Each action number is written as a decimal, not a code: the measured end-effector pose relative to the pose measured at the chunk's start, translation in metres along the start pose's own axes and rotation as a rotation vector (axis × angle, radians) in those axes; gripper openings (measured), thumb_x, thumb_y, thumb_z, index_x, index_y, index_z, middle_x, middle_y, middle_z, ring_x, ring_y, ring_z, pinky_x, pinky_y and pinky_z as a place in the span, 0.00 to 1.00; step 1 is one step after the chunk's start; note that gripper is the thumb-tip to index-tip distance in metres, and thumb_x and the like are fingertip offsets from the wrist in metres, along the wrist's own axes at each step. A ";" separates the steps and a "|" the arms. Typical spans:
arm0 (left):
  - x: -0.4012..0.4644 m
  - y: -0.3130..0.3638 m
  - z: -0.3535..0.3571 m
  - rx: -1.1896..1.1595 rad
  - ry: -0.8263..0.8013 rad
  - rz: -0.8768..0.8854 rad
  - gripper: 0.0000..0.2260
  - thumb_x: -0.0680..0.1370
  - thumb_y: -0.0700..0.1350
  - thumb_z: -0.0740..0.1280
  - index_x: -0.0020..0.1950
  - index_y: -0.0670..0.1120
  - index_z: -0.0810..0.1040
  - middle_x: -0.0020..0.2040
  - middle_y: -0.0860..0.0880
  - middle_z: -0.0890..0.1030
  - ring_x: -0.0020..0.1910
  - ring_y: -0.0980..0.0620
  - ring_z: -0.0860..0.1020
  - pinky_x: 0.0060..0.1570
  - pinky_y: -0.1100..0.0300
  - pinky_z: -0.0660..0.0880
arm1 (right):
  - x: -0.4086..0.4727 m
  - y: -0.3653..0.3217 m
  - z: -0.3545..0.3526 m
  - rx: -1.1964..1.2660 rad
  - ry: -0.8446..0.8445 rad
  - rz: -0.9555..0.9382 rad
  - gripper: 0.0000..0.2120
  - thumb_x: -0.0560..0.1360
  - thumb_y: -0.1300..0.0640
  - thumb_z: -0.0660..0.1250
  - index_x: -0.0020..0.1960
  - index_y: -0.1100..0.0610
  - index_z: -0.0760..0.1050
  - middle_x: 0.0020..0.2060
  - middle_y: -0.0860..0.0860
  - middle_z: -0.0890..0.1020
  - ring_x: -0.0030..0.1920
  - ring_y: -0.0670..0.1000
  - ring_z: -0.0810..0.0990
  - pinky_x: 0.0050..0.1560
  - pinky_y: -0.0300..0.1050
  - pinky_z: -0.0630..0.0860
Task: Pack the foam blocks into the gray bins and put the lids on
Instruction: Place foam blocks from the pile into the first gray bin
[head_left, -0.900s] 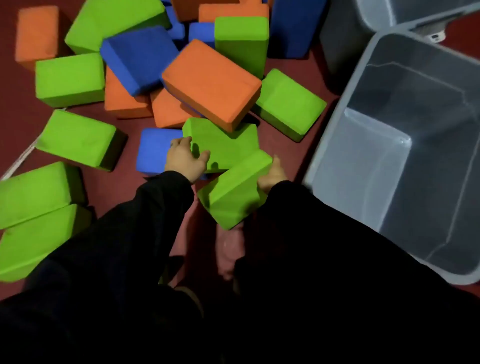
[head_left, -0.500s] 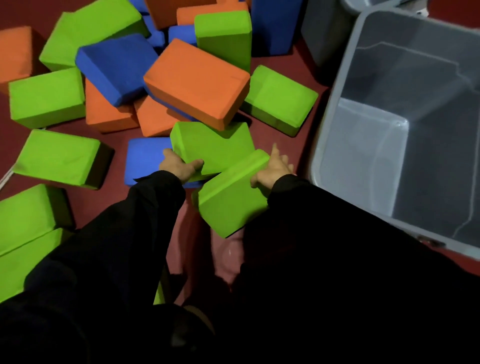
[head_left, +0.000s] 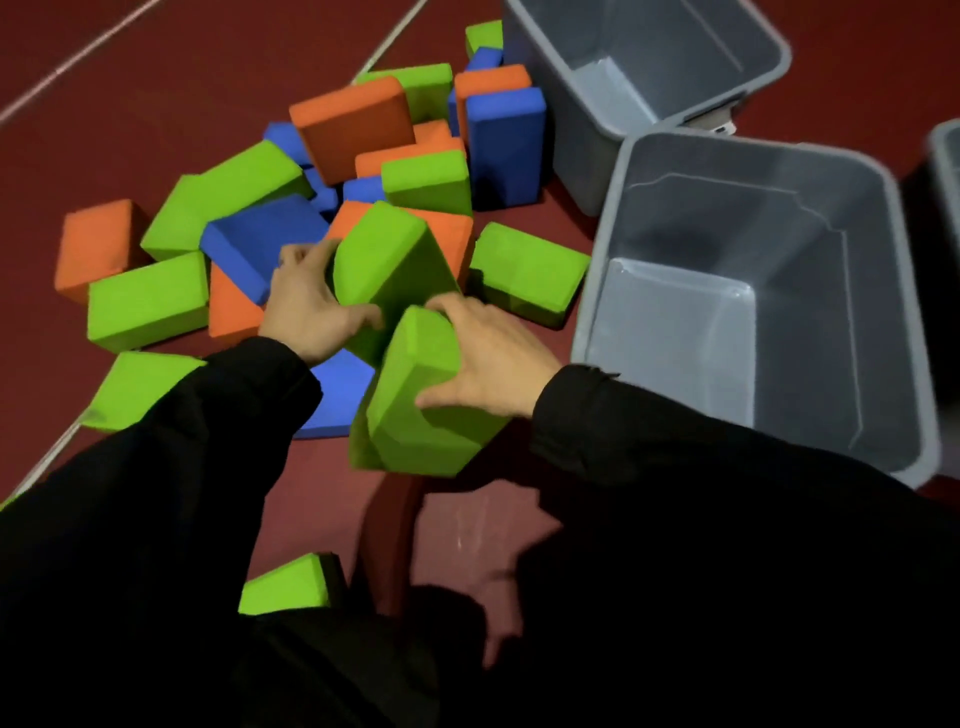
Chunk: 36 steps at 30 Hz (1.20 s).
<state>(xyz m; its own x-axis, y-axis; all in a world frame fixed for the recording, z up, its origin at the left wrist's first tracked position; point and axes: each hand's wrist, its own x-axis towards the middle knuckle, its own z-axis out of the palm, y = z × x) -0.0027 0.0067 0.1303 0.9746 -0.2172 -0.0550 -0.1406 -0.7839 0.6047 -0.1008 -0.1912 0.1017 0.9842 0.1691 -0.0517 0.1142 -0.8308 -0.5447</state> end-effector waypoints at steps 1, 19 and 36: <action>-0.004 0.013 -0.003 0.023 0.040 0.046 0.46 0.56 0.60 0.69 0.74 0.48 0.71 0.62 0.40 0.70 0.64 0.38 0.70 0.68 0.46 0.68 | -0.006 0.000 -0.018 -0.005 0.045 -0.019 0.50 0.62 0.32 0.79 0.75 0.52 0.63 0.66 0.55 0.76 0.64 0.59 0.76 0.63 0.57 0.74; -0.037 0.242 0.079 0.208 0.221 0.779 0.39 0.62 0.55 0.68 0.71 0.42 0.70 0.62 0.39 0.75 0.59 0.38 0.71 0.62 0.47 0.67 | -0.239 0.177 -0.226 0.007 0.854 0.423 0.45 0.62 0.35 0.81 0.71 0.51 0.68 0.66 0.49 0.77 0.65 0.50 0.76 0.66 0.53 0.74; -0.082 0.207 0.219 0.751 -0.392 0.678 0.40 0.68 0.46 0.73 0.77 0.55 0.58 0.73 0.47 0.65 0.75 0.43 0.61 0.68 0.40 0.68 | -0.249 0.205 -0.161 -0.487 0.415 0.399 0.47 0.63 0.33 0.77 0.74 0.51 0.66 0.60 0.57 0.78 0.57 0.64 0.78 0.57 0.59 0.75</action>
<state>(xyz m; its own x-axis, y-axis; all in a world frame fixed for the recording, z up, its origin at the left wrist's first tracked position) -0.1498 -0.2649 0.0863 0.5490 -0.8054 -0.2234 -0.8297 -0.5575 -0.0289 -0.3003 -0.4889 0.1375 0.9225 -0.3272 0.2050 -0.3095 -0.9440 -0.1140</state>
